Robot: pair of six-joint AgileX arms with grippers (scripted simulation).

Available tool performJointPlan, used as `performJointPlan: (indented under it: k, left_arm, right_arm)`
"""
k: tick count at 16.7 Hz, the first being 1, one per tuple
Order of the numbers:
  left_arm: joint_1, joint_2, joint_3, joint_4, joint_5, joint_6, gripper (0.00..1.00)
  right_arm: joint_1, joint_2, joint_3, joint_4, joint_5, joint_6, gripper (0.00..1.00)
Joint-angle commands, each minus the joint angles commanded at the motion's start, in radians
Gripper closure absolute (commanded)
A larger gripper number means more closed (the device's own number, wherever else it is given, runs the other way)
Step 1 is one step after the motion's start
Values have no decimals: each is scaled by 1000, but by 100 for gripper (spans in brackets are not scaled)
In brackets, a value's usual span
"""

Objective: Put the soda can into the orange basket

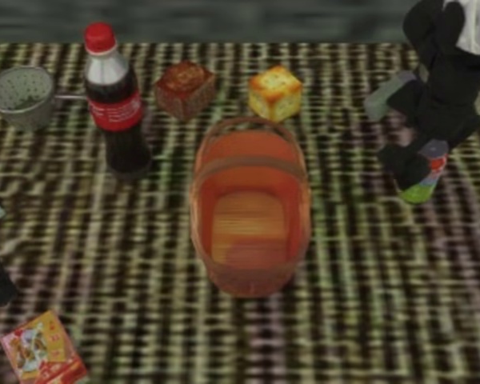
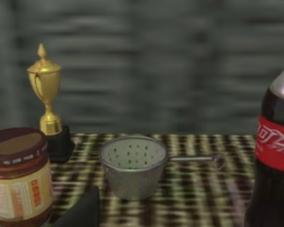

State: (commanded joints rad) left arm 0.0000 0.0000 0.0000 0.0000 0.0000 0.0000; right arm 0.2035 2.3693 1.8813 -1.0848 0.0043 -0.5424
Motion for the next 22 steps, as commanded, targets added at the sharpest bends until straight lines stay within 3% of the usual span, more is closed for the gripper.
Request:
performJointPlan:
  k: [8,18,20,22]
  left_arm:
    - [0,0,0,0,0,0,0]
    - [0,0,0,0,0,0,0]
    - [0,0,0,0,0,0,0]
    - [0,0,0,0,0,0,0]
  right_arm:
    - [0,0,0,0,0,0,98]
    - [-3,-2,0,0,0,1,100]
    - [2,-5,-8,31,-21,9,100]
    - [11,-12,-28,105,-70,29,100]
